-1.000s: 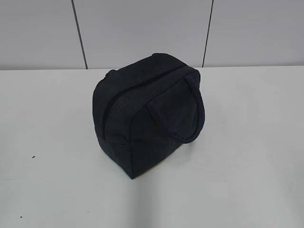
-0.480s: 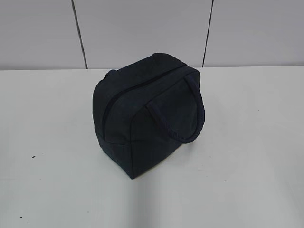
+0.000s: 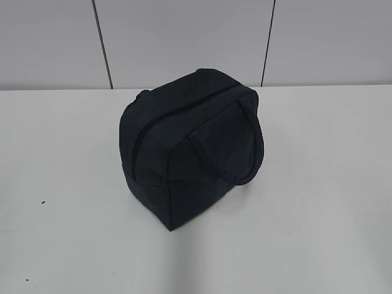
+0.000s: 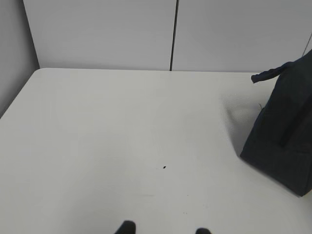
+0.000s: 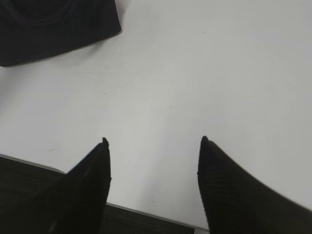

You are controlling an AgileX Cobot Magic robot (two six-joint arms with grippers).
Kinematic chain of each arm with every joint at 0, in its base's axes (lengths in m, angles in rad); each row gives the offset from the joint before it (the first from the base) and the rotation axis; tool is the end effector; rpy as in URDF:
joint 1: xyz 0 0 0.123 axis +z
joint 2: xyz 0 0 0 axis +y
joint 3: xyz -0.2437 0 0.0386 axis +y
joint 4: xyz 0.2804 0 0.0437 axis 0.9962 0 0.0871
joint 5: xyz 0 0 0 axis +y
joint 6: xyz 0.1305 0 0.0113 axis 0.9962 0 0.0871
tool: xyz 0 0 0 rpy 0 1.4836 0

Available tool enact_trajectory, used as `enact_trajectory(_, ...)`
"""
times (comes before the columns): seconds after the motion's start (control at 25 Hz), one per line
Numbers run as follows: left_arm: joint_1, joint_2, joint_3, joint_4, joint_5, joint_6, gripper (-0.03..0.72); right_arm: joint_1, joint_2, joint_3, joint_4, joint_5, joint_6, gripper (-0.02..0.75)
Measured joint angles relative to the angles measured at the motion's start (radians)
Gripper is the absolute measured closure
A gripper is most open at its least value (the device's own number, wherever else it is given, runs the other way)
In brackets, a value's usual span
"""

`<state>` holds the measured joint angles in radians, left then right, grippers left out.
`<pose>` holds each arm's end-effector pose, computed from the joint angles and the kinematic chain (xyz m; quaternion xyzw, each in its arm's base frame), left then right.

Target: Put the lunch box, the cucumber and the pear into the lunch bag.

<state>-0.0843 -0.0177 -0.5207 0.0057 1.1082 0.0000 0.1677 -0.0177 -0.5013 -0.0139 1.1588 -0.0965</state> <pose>0.0897 -0.0069 0.2777 0.0358 0.8548 -0.0190 0.5173 0.0879 0.0132 0.2655 -0.1143 0.8656 0.0104 0.4873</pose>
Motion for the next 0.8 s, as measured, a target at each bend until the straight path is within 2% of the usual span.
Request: enact_trajectory(0.8,0.0,0.0,0.0,0.0,0.0,0.0,0.45,0.0,0.0,0.0,0.0,0.0,0.0,0.29)
